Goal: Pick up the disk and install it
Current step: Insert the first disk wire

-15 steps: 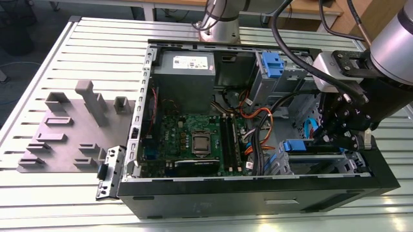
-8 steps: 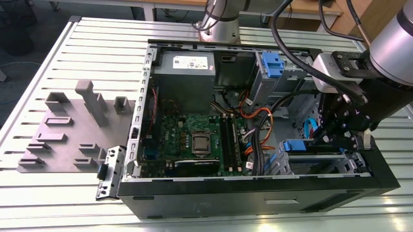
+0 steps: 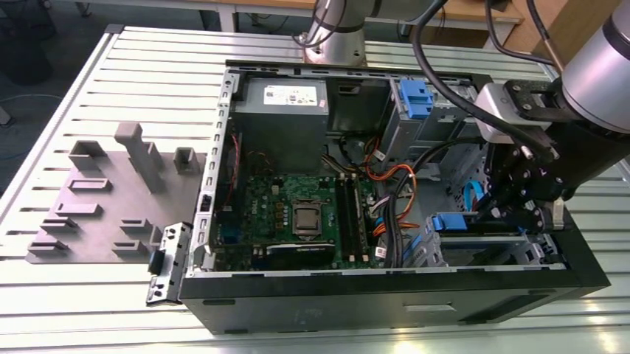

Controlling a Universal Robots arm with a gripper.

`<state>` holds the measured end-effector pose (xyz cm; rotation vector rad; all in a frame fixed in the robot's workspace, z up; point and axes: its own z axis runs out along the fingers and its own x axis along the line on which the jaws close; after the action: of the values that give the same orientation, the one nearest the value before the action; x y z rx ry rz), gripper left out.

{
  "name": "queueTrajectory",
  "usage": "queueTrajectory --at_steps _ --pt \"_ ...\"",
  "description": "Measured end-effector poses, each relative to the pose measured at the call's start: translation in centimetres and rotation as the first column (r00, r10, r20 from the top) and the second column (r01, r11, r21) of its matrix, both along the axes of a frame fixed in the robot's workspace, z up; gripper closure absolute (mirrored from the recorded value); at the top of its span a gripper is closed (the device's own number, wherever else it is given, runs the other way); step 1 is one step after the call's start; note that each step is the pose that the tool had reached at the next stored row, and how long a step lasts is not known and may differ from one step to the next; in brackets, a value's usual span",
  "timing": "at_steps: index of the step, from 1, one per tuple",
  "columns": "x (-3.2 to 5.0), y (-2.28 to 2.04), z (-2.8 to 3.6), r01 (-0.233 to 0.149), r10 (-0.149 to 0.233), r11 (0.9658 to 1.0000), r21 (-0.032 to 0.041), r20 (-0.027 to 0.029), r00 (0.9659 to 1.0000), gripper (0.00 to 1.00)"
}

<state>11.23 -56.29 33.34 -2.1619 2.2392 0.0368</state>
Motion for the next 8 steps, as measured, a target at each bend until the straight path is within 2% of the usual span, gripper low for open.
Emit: queueTrajectory --at_steps 8 --pt "0.0 0.0 -0.13 0.0 0.0 1.0 0.0003 0.0 1.0 0.84"
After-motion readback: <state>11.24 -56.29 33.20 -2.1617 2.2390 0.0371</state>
